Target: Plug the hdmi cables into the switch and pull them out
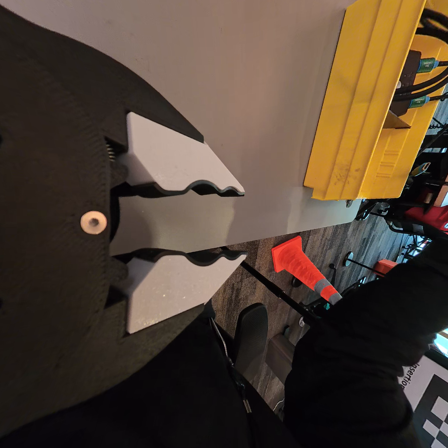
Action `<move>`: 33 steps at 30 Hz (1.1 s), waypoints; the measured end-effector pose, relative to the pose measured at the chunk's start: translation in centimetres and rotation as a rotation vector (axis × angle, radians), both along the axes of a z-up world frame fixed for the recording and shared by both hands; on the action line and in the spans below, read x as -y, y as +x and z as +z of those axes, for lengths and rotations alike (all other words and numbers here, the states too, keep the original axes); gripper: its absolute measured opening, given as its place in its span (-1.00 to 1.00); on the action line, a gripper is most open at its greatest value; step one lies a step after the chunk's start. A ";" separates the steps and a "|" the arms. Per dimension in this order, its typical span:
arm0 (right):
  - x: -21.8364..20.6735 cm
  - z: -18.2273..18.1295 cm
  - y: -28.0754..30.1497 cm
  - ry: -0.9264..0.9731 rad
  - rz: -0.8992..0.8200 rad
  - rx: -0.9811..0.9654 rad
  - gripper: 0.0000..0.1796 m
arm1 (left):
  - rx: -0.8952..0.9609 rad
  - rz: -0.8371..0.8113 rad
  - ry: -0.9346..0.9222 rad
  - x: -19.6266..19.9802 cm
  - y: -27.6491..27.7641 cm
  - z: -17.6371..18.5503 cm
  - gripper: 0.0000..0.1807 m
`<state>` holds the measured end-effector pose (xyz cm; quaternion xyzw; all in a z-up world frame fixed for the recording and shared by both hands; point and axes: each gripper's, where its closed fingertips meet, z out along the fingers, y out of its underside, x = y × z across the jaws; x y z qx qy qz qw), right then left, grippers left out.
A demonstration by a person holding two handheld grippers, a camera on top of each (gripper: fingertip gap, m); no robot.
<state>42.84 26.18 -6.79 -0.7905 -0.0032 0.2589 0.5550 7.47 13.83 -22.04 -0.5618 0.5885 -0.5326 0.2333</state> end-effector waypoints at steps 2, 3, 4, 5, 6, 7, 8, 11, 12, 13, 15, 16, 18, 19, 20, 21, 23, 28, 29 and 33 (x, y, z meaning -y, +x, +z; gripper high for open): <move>0.1 -0.8 0.0 -0.018 0.003 0.003 -0.88 | -0.001 0.001 -0.001 0.0 0.0 0.0 -0.54; 0.2 -1.3 -0.2 -0.029 0.011 0.001 -0.88 | -0.002 0.001 -0.002 0.0 0.0 -0.1 -0.54; 0.2 -1.9 -0.2 -0.042 0.018 -0.005 -0.88 | -0.002 0.000 -0.005 0.0 0.0 -0.1 -0.54; 0.3 -2.3 -0.2 -0.051 0.025 -0.017 -0.88 | -0.004 -0.002 -0.005 0.0 0.1 -0.2 -0.54; 0.4 -2.7 0.0 -0.062 0.022 -0.020 -0.88 | -0.007 -0.003 -0.004 0.1 0.1 -0.3 -0.54; 0.5 -3.2 0.2 -0.078 0.018 -0.010 -0.88 | -0.009 -0.005 -0.004 0.1 0.1 -0.4 -0.54; 0.5 -3.6 0.4 -0.091 0.014 0.004 -0.88 | -0.010 -0.007 -0.005 0.2 0.1 -0.4 -0.54; 0.4 -5.6 1.7 -0.187 -0.004 0.083 -0.88 | -0.014 -0.010 -0.006 0.3 0.2 -0.6 -0.54; 0.4 -6.6 2.3 -0.235 -0.018 0.135 -0.88 | -0.015 -0.011 -0.006 0.3 0.1 -0.6 -0.54; 0.4 -7.3 2.6 -0.273 -0.012 0.169 -0.87 | -0.016 -0.011 -0.005 0.3 0.1 -0.6 -0.54; 0.1 -8.0 2.5 -0.303 0.009 0.175 -0.87 | -0.016 -0.011 -0.004 0.3 0.1 -0.5 -0.54; -0.2 -8.3 2.8 -0.316 -0.001 0.201 -0.86 | -0.016 -0.011 -0.004 0.3 0.1 -0.5 -0.54; -0.5 -9.4 2.9 -0.366 0.009 0.238 -0.85 | -0.018 -0.011 -0.008 0.3 0.1 -0.6 -0.54; -0.7 -10.1 3.4 -0.399 0.001 0.258 -0.83 | -0.019 -0.011 -0.010 0.3 0.2 -0.6 -0.54; -0.8 -10.9 3.9 -0.436 -0.009 0.280 -0.81 | -0.021 -0.013 -0.010 0.3 0.2 -0.7 -0.54; -0.8 -11.7 4.3 -0.472 -0.012 0.304 -0.78 | -0.024 -0.015 -0.011 0.4 0.2 -0.8 -0.54; -1.1 -12.9 5.0 -0.517 -0.021 0.351 -0.76 | -0.030 -0.019 -0.012 0.5 0.1 -1.0 -0.54; -1.2 -15.3 6.1 -0.625 -0.056 0.537 -0.65 | -0.036 -0.020 -0.020 0.3 0.2 -1.3 -0.54; -1.2 -15.5 6.2 -0.628 -0.063 0.583 -0.62 | -0.037 -0.019 -0.022 0.3 0.2 -1.4 -0.54; -0.9 -16.1 6.9 -0.667 -0.076 0.705 -0.45 | -0.041 -0.017 -0.028 0.1 0.1 -1.6 -0.54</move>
